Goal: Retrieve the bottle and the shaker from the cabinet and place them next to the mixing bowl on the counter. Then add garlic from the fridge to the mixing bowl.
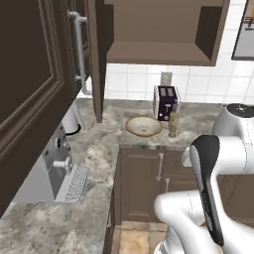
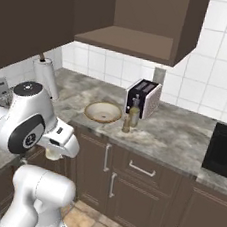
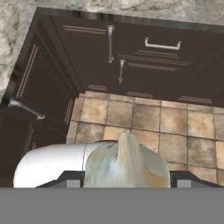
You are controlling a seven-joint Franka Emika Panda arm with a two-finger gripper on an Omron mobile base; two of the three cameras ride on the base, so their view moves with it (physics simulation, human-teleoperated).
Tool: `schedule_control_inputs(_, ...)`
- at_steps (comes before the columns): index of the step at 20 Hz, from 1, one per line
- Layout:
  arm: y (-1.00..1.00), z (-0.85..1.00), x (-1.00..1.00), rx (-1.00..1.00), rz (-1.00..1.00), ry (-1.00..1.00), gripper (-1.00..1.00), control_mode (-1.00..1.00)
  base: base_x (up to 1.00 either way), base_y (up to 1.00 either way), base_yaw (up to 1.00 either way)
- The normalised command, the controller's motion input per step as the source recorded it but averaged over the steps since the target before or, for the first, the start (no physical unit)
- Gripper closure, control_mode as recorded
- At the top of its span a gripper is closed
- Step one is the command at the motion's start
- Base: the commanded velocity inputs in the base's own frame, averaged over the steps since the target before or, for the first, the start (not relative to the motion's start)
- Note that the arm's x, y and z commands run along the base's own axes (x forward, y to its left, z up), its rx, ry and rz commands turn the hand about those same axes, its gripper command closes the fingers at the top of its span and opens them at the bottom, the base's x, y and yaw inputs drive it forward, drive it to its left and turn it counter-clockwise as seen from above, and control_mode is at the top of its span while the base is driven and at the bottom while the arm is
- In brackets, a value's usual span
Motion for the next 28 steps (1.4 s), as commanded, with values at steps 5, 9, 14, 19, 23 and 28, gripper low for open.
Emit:
schedule_control_inputs(5,0.00,0.00,0.00,0.00,0.00,0.00,1.00,1.00,0.65,0.39,0.00)
schedule_control_inputs(9,0.00,0.00,0.00,0.00,0.00,0.00,1.00,1.00,0.58,0.34,0.00)
schedule_control_inputs(14,0.00,0.00,0.00,0.00,0.00,0.00,1.00,1.00,0.66,0.08,0.00)
schedule_control_inputs(19,0.00,0.00,0.00,0.00,0.00,0.00,1.00,1.00,0.64,0.07,-0.08)
schedule_control_inputs(23,0.00,0.00,0.00,0.00,0.00,0.00,1.00,1.00,0.56,0.31,-0.12)
schedule_control_inputs(28,0.00,0.00,0.00,0.00,0.00,0.00,1.00,1.00,0.69,0.29,-0.10)
